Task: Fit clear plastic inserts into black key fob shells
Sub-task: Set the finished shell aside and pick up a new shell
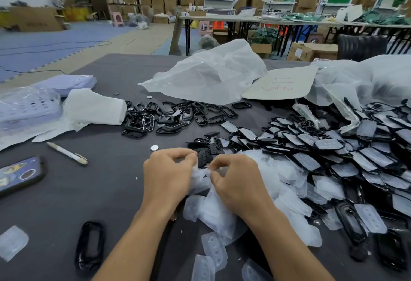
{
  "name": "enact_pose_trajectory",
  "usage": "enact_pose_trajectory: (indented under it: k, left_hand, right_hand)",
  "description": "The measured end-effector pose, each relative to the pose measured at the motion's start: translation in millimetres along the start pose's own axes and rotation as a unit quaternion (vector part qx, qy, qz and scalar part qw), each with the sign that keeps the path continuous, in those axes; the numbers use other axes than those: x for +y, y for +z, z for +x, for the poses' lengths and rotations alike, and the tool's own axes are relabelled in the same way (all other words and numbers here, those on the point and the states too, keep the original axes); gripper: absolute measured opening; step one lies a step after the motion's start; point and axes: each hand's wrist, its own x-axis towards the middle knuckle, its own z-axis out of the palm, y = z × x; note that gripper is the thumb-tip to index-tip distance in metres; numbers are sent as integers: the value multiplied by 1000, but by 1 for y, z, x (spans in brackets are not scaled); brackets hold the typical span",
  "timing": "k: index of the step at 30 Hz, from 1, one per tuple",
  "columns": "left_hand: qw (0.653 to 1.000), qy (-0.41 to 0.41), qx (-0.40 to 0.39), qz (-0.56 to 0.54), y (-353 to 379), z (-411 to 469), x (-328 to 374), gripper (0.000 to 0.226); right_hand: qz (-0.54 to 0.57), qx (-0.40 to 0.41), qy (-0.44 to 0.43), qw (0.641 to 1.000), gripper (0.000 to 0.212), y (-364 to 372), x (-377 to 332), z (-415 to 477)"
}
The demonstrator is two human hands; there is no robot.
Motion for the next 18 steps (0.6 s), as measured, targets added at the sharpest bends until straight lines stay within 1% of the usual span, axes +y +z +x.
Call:
enact_pose_trajectory:
  k: [1,2,3,5,6,7,8,10,11,13,14,16,18]
  left_hand:
    - [1000,-5,24,5,-3,5,-3,21]
    - [999,-5,39,23,-4,12,-6,23]
    - [997,-3,43,57,-3,20,-10,33]
    - [990,0,24,136,1,43,-14,58]
    - [986,8,9,169,4,55,-14,65]
    - [979,25,-7,200,9,68,-14,67]
    - [971,42,-28,233,14,80,-14,65]
    - [952,62,-53,293,24,97,-17,52]
    - [946,67,-41,316,28,101,-19,41]
    - [934,84,16,346,33,100,-19,20]
    - [932,95,41,347,34,98,-20,14]
    - [943,111,69,307,32,92,-23,6]
    - [970,93,75,212,25,86,-23,8]
  right_hand:
    - [3,-7,0,1000,11,0,0,0]
    - [8,-14,1,1000,11,0,0,-1]
    - [11,-22,1,1000,11,0,0,-2]
    - [12,-31,3,999,10,1,0,-2]
    - [11,-33,4,999,10,1,0,-2]
    - [11,-34,6,999,11,1,1,-2]
    - [11,-36,8,999,11,2,2,-1]
    - [16,-38,12,999,10,2,3,-1]
    - [19,-37,12,999,11,2,3,-1]
    - [21,-31,9,999,13,3,3,-1]
    - [21,-29,8,999,14,3,3,0]
    - [22,-28,10,999,13,3,3,0]
    - [25,-30,12,999,12,3,4,0]
